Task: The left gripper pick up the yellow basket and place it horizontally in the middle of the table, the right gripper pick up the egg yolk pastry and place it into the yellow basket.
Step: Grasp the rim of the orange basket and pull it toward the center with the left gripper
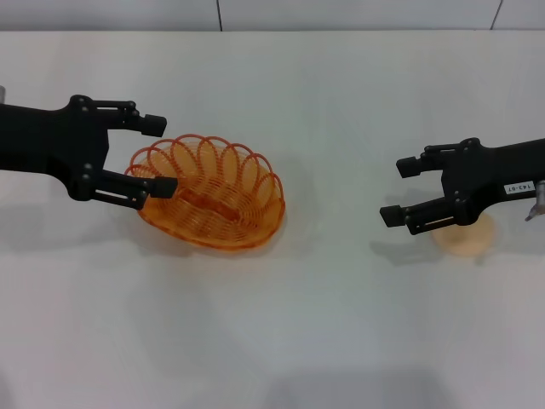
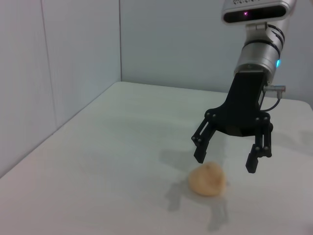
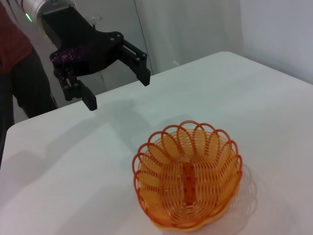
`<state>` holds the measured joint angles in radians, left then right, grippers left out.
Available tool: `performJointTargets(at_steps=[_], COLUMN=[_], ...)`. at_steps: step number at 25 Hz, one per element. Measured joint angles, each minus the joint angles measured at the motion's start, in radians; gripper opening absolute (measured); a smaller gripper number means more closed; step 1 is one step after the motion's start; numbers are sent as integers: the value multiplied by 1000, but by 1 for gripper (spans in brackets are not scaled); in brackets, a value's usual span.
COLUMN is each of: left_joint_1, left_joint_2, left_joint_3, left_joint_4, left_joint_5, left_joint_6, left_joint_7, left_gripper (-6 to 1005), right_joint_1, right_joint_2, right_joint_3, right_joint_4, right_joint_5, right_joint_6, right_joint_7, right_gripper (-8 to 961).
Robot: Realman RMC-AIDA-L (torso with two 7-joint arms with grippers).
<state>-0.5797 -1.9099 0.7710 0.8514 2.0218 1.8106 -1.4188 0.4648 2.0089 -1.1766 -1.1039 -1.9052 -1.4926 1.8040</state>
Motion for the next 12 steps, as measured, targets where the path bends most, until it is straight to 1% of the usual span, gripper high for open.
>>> performJointTargets(at_steps=[5, 12], left_joint_1=[-3, -6], left_joint_2=[-8, -9], left_joint_3=[-1, -2], left_joint_4=[0, 0], left_joint_5=[2, 2], left_joint_6=[-1, -1], left_joint_7=[0, 1], left_gripper=[863, 863], right_joint_1=[0, 0], right_joint_2=[0, -1], right_joint_3=[0, 3], right_joint_4=[0, -1], right_joint_5=[0, 0], right_joint_6=[0, -6], right_joint_7=[0, 0], right_gripper=[872, 872])
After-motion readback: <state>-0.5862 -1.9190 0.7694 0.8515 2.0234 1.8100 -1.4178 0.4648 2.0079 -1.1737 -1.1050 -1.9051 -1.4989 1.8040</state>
